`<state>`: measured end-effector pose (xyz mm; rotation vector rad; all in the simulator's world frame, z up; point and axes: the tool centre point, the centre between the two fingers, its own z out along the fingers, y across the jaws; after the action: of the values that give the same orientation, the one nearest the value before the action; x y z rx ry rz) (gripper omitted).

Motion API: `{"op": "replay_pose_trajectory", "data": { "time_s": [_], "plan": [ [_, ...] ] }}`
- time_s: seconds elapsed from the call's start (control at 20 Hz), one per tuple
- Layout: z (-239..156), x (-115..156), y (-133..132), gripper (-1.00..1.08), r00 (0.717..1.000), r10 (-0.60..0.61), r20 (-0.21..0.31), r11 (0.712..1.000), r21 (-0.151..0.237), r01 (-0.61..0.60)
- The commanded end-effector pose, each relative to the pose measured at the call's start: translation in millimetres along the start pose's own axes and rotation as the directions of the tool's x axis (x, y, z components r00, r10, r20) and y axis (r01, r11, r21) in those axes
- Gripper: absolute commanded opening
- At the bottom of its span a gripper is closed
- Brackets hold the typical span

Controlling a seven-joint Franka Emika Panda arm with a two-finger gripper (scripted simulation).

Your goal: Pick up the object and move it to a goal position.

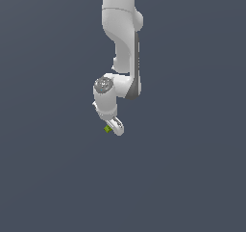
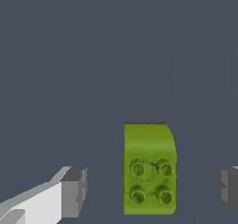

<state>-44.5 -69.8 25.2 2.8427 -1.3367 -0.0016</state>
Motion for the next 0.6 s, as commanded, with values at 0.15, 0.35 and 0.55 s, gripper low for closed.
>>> {"op": "replay_pose_trajectory", "data": {
  "time_s": [0.15,0.35,0.55],
  "plan": [
    [12.7,0.5,-0.7,1.00,1.000,0.001,-0.001,1.000,0.001,-0.001],
    [12.9,0.5,-0.7,-1.00,1.000,0.001,-0.001,1.000,0.001,-0.001],
    [12.9,0.5,-0.7,-1.00,1.000,0.001,-0.001,1.000,0.001,-0.001]
  ]
}}
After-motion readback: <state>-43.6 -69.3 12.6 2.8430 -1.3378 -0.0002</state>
